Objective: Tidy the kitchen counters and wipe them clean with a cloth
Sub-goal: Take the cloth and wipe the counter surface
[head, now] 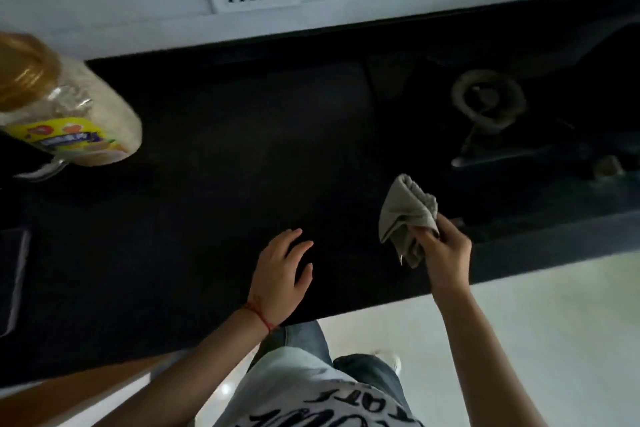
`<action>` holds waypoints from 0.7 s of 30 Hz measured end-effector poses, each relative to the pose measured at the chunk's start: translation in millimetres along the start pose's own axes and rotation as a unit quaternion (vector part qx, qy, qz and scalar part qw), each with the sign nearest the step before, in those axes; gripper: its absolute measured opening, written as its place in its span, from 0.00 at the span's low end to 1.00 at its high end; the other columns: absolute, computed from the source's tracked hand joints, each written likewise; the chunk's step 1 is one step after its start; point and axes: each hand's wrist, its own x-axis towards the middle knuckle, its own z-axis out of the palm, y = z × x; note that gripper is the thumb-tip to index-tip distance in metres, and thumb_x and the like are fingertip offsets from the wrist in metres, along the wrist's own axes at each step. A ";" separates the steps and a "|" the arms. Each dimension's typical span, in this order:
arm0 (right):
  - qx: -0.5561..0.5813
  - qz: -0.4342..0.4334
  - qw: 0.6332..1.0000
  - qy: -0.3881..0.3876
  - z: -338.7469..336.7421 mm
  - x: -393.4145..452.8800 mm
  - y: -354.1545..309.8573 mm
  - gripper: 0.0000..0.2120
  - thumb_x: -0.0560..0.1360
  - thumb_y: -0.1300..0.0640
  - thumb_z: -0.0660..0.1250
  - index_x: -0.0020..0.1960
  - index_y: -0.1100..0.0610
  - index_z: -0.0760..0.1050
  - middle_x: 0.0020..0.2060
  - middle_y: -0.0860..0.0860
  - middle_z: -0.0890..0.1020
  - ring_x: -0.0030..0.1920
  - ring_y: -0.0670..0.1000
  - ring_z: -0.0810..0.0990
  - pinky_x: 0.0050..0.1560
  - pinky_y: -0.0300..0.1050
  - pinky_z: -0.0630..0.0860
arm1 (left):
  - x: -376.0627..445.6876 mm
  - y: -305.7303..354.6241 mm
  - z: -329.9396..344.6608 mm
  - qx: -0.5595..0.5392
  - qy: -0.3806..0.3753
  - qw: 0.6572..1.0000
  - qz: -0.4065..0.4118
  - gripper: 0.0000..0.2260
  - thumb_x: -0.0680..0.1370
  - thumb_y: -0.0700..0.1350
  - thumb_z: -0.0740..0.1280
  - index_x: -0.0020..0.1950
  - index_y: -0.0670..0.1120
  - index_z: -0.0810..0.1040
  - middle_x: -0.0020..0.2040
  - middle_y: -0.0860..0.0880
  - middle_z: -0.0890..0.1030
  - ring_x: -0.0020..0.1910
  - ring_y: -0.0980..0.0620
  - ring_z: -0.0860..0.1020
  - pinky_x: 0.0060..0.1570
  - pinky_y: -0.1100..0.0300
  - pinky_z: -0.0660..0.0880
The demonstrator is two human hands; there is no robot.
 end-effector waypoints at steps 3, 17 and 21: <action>0.046 0.023 0.996 0.071 -69.1 -31.9 23.5 0.12 0.72 0.69 0.64 0.31 0.59 0.72 0.20 0.44 0.72 0.24 0.41 0.67 0.25 0.33 0.66 | 12.9 41.4 20.0 -0.017 -0.023 0.995 0.096 0.15 0.73 0.48 0.59 0.53 0.44 0.80 0.55 0.45 0.81 0.59 0.51 0.73 0.58 0.51 0.75; 0.127 0.207 0.903 0.355 -314.4 -193.0 202.5 0.05 0.71 0.67 0.65 0.37 0.65 0.75 0.28 0.55 0.72 0.32 0.50 0.68 0.33 0.43 0.64 | -25.9 286.7 190.4 -0.030 -0.352 0.916 0.191 0.11 0.75 0.42 0.63 0.53 0.41 0.80 0.53 0.43 0.81 0.55 0.46 0.78 0.60 0.59 0.71; 0.191 0.267 0.841 0.430 -351.3 -229.8 241.8 0.04 0.72 0.66 0.64 0.40 0.66 0.76 0.31 0.57 0.72 0.33 0.53 0.67 0.32 0.44 0.63 | -22.1 316.5 228.0 -0.003 -0.401 0.911 0.097 0.10 0.75 0.39 0.64 0.54 0.40 0.80 0.55 0.42 0.82 0.56 0.46 0.78 0.56 0.62 0.70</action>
